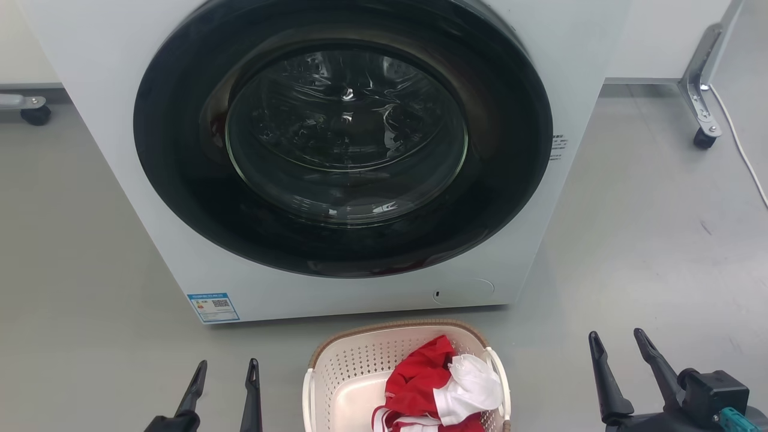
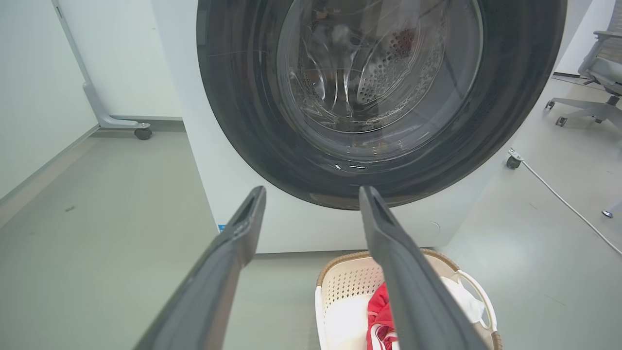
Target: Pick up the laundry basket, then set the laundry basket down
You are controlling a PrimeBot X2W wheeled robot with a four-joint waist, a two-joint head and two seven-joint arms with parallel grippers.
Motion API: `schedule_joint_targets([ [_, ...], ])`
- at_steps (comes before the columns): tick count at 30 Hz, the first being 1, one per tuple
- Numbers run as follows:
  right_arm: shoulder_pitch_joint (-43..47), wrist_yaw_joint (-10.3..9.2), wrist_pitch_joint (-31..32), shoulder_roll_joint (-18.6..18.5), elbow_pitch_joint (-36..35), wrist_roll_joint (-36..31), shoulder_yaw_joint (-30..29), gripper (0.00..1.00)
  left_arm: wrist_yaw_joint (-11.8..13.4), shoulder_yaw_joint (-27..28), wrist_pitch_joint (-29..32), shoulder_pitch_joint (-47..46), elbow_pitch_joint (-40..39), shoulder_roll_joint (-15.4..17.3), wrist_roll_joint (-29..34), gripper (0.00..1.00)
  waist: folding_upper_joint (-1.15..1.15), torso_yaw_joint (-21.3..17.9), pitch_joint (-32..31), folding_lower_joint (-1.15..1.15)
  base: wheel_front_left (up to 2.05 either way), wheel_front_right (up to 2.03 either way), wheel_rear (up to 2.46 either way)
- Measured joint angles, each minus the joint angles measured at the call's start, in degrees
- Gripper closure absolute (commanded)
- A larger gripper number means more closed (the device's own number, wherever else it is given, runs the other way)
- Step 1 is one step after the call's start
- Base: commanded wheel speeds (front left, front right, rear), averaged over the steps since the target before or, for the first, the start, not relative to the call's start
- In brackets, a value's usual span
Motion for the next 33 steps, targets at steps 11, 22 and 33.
schedule_joint_targets([
  [11, 1.1, 0.18, 0.9, 1.6, 2.1, 0.3, -0.1, 1.00, -0.2, 0.1, 0.5, 0.2, 2.5, -0.2, -0.9, 1.00, 0.00, 0.0, 0.2, 0.00, 0.00, 0.00, 0.00],
  [22, 0.8, 1.69, 2.4, 2.8, 3.4, 8.3, -2.9, 1.00, -1.6, 2.0, 1.5, -0.3, 4.4, -0.4, -9.3, 1.00, 0.00, 0.0, 0.1, 0.00, 0.00, 0.00, 0.00],
  [33, -0.3, 3.15, 3.9, 4.0, 5.1, 16.3, -5.6, 1.00, -2.8, 3.7, 2.5, -1.7, 6.4, -0.8, -19.1, 1.00, 0.00, -0.1, -0.1, 0.00, 0.00, 0.00, 0.00],
])
